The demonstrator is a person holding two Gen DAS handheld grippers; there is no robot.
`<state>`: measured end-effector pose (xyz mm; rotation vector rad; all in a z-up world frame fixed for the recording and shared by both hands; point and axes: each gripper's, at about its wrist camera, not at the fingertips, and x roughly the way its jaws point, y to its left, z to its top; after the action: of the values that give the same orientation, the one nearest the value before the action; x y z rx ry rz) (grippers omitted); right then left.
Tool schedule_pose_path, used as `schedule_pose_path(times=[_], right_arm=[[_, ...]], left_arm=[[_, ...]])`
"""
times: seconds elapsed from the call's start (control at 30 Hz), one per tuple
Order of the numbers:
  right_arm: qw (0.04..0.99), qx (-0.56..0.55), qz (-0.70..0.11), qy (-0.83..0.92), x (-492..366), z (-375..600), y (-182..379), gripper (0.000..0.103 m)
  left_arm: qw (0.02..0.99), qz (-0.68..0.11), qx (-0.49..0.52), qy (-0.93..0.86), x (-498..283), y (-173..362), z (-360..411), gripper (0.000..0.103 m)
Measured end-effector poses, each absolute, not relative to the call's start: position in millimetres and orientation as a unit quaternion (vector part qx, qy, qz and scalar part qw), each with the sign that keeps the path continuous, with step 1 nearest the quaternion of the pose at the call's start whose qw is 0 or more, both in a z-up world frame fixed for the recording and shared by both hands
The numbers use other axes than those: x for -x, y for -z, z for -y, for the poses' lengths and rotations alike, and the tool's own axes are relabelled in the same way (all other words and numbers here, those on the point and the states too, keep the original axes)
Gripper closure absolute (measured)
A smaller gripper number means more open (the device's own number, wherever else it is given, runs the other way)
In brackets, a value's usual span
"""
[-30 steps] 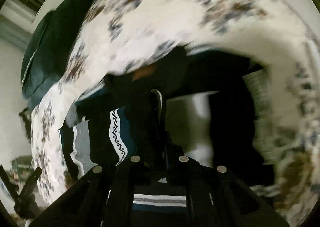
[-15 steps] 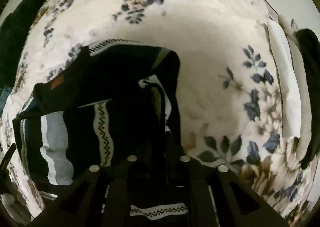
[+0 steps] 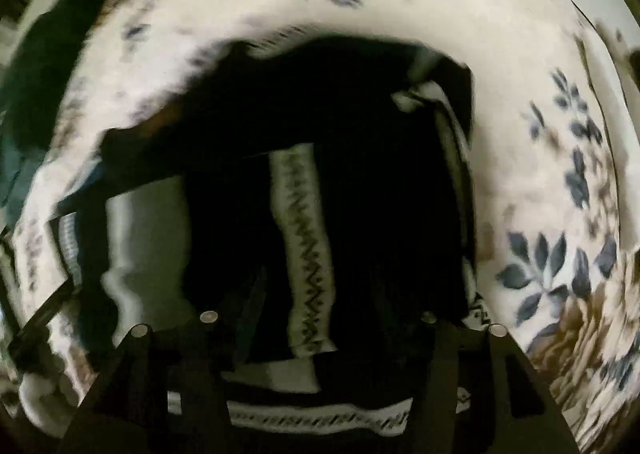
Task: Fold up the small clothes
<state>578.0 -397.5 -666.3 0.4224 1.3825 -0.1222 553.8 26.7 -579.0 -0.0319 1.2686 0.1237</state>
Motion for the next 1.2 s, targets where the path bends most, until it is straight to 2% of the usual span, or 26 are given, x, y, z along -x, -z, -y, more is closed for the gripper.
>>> schedule_pose_path(times=[0.1,0.2,0.3,0.47,0.63,0.67,0.73,0.8,0.93,0.97,1.0,1.03,1.07,1.1,1.13,1.2], right_arm=[[0.741,-0.199,-0.638,0.063,-579.2,398.9,673.6,0.053],[0.737,-0.189,-0.646,0.063,-573.0,391.9,656.7,0.051],[0.733,-0.187,-0.652,0.046,-544.5,392.2,631.0,0.04],[0.697,-0.19,-0.689,0.045,-454.3,413.5,623.7,0.04],[0.64,-0.2,-0.738,0.075,-351.9,440.1,654.0,0.039],[0.632,-0.205,-0.743,0.08,-330.5,445.7,659.5,0.039],[0.624,-0.214,-0.748,0.073,-307.3,450.7,666.3,0.039],[0.616,-0.211,-0.757,0.059,-287.4,453.2,674.9,0.04],[0.598,-0.216,-0.771,0.023,-265.0,454.7,695.2,0.04],[0.593,-0.218,-0.775,0.013,-261.4,453.3,700.6,0.04],[0.588,-0.221,-0.778,0.005,-255.1,454.5,703.7,0.039],[0.584,-0.224,-0.78,-0.003,-251.5,454.0,707.2,0.039],[0.58,-0.227,-0.782,-0.01,-248.4,450.7,710.0,0.04],[0.578,-0.232,-0.782,-0.02,-245.4,446.7,710.6,0.049],[0.582,-0.231,-0.779,-0.025,-242.2,444.7,708.9,0.071],[0.594,-0.225,-0.772,-0.033,-234.4,436.7,701.5,0.093]], left_arm=[[0.807,-0.588,0.006,-0.049,-552.3,573.7,-28.9,0.0],[0.815,-0.578,-0.007,-0.037,-538.2,554.6,-30.2,0.0],[0.822,-0.57,-0.003,-0.009,-498.3,530.8,-36.2,0.0],[0.801,-0.598,0.008,0.008,-405.7,517.8,-50.4,0.0],[0.739,-0.672,0.044,0.004,-301.4,541.7,-58.3,0.0],[0.725,-0.687,0.053,0.002,-282.7,549.6,-57.2,0.003],[0.706,-0.704,0.075,0.009,-257.2,562.8,-53.2,0.012],[0.694,-0.716,0.08,0.015,-232.7,577.2,-42.0,0.033],[0.684,-0.725,0.083,0.018,-209.7,594.0,-19.2,0.038],[0.685,-0.723,0.083,0.017,-208.0,594.6,-15.5,0.053],[0.688,-0.721,0.084,0.014,-206.3,594.3,-11.0,0.076],[0.692,-0.717,0.086,0.012,-204.8,592.3,-8.2,0.09],[0.697,-0.711,0.091,0.01,-204.0,589.1,-7.0,0.097],[0.702,-0.705,0.096,0.003,-200.7,584.3,-7.2,0.097],[0.71,-0.697,0.104,-0.005,-199.3,578.1,-9.2,0.097],[0.719,-0.685,0.115,-0.012,-196.4,568.8,-13.9,0.097]])
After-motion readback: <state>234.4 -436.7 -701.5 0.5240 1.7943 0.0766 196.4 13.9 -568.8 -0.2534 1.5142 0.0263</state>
